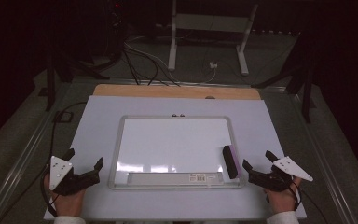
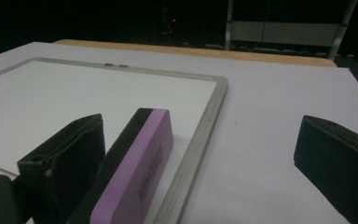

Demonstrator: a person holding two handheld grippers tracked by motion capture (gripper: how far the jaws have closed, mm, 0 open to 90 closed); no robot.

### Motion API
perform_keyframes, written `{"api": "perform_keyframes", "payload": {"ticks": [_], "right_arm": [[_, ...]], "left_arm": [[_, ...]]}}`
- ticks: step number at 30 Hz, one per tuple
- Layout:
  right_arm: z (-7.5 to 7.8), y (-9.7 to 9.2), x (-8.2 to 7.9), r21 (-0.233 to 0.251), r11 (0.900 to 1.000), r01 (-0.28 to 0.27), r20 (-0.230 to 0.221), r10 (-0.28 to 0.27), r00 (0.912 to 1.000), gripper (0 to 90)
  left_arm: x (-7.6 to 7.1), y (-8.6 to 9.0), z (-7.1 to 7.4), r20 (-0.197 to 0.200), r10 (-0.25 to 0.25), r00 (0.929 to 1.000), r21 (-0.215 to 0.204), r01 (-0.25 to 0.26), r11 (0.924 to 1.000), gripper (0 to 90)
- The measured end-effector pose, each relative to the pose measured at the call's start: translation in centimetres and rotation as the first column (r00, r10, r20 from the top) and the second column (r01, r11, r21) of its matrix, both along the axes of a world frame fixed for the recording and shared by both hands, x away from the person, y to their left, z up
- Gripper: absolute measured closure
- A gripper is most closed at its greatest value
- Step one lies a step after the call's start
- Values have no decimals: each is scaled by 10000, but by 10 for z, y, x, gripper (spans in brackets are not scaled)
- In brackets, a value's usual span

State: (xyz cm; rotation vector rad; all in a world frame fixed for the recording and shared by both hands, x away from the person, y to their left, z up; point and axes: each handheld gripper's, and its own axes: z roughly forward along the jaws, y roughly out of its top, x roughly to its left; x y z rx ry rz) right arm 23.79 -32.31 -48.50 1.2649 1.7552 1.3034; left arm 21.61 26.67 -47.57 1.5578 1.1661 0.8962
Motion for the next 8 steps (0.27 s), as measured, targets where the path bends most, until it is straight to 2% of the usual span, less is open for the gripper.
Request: {"api": "perform_keyframes", "payload": {"ticks": [4, 8], "right_arm": [[1, 1, -2, -179, 9998, -60, 228, 64, 9997, 23], [1, 0, -1, -177, 9998, -23, 216, 27, 9998, 23]], "left_arm": [[-1, 1, -1, -26, 17, 10000, 56, -17, 10000, 4], [-1, 1, -1, -50, 57, 10000, 84, -56, 9999, 4]]}}
